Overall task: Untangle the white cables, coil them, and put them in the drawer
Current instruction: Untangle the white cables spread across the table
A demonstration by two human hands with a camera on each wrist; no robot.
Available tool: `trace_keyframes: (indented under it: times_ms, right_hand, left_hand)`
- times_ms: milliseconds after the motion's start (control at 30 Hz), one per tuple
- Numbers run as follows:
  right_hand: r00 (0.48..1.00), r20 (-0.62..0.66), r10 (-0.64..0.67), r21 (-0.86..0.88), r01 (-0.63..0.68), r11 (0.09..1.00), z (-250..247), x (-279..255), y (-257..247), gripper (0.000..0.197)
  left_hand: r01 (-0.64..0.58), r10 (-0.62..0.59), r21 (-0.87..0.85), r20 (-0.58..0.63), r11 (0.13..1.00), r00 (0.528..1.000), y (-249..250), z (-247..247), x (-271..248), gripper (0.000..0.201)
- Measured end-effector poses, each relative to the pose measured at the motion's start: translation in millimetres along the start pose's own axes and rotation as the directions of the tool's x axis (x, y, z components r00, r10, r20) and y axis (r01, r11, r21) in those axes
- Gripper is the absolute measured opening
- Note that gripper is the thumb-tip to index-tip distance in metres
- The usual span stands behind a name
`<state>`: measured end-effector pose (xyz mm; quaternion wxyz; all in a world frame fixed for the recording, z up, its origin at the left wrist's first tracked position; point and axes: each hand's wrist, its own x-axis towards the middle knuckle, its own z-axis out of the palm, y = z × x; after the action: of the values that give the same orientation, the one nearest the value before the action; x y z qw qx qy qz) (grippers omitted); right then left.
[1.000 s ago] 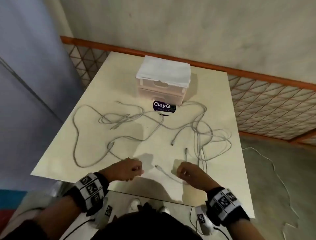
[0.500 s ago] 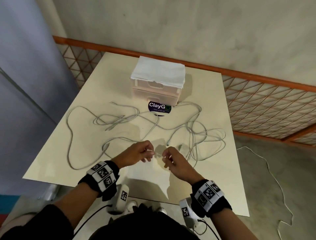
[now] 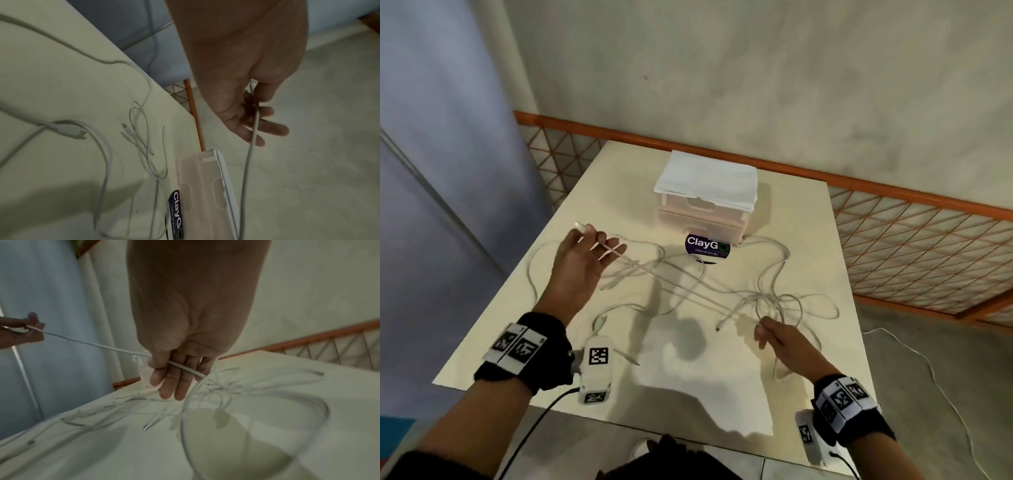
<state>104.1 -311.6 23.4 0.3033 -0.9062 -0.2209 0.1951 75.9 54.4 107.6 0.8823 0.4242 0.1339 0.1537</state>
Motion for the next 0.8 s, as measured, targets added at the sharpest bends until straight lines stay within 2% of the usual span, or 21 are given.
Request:
trace_keyframes:
  times_ms: [33, 100, 133, 167, 233, 267, 333, 400, 467, 567, 633, 800]
  right_hand:
    - [1.0, -0.007, -0.013, -0.019, 0.013, 1.0, -4, 4, -4, 0.03]
    - [0.998, -0.022, -0.054, -0.04, 0.053, 0.998, -9, 13, -18, 0.028]
    - [0.996, -0.024, -0.086, -0.048, 0.085, 0.995, -11, 19, -29, 0.025]
    - [0.991, -0.024, -0.129, -0.061, 0.127, 0.99, -12, 25, -43, 0.021]
    - [0.976, -0.023, -0.216, -0.084, 0.213, 0.973, -13, 35, -74, 0.02]
    - [0.969, -0.028, -0.245, -0.08, 0.242, 0.967, -16, 39, -89, 0.02]
    - [0.962, -0.037, -0.272, -0.028, 0.271, 0.962, -24, 44, -113, 0.022]
    - [0.967, -0.027, -0.253, 0.061, 0.255, 0.965, -33, 46, -121, 0.024]
    - [0.98, 0.016, -0.201, 0.134, 0.197, 0.971, -39, 44, -113, 0.027]
    - [0.988, 0.103, -0.112, 0.152, 0.096, 0.984, -39, 41, -85, 0.028]
    - [0.989, 0.127, -0.072, 0.126, 0.056, 0.99, -38, 42, -66, 0.026]
    - [0.996, 0.091, 0.018, -0.085, -0.01, 0.996, -41, 52, -43, 0.021]
  left_hand:
    - [-0.009, 0.011, 0.035, -0.044, 0.999, 0.999, -1, 0, 1, 0.029]
    - [-0.024, 0.038, 0.259, -0.051, 0.966, 0.998, -12, 7, -4, 0.025]
    - [-0.065, 0.062, 0.44, 0.022, 0.895, 0.998, -21, 13, -10, 0.02]
    - [-0.126, 0.044, 0.604, 0.149, 0.787, 0.988, -33, 19, -16, 0.014]
    - [-0.262, -0.126, 0.792, 0.389, 0.551, 0.912, -56, 30, -27, 0.022]
    - [-0.297, -0.198, 0.835, 0.425, 0.464, 0.883, -64, 36, -31, 0.023]
    - [-0.322, -0.222, 0.856, 0.433, 0.405, 0.873, -69, 44, -33, 0.022]
    - [-0.311, -0.176, 0.833, 0.428, 0.457, 0.886, -61, 46, -30, 0.025]
    - [-0.277, -0.119, 0.786, 0.404, 0.552, 0.907, -43, 49, -26, 0.022]
    - [-0.284, 0.054, 0.72, 0.324, 0.633, 0.944, -14, 49, -19, 0.023]
    - [-0.302, 0.156, 0.688, 0.268, 0.66, 0.951, -2, 48, -15, 0.021]
    - [-0.291, 0.279, 0.67, 0.129, 0.683, 0.952, -2, 36, -10, 0.027]
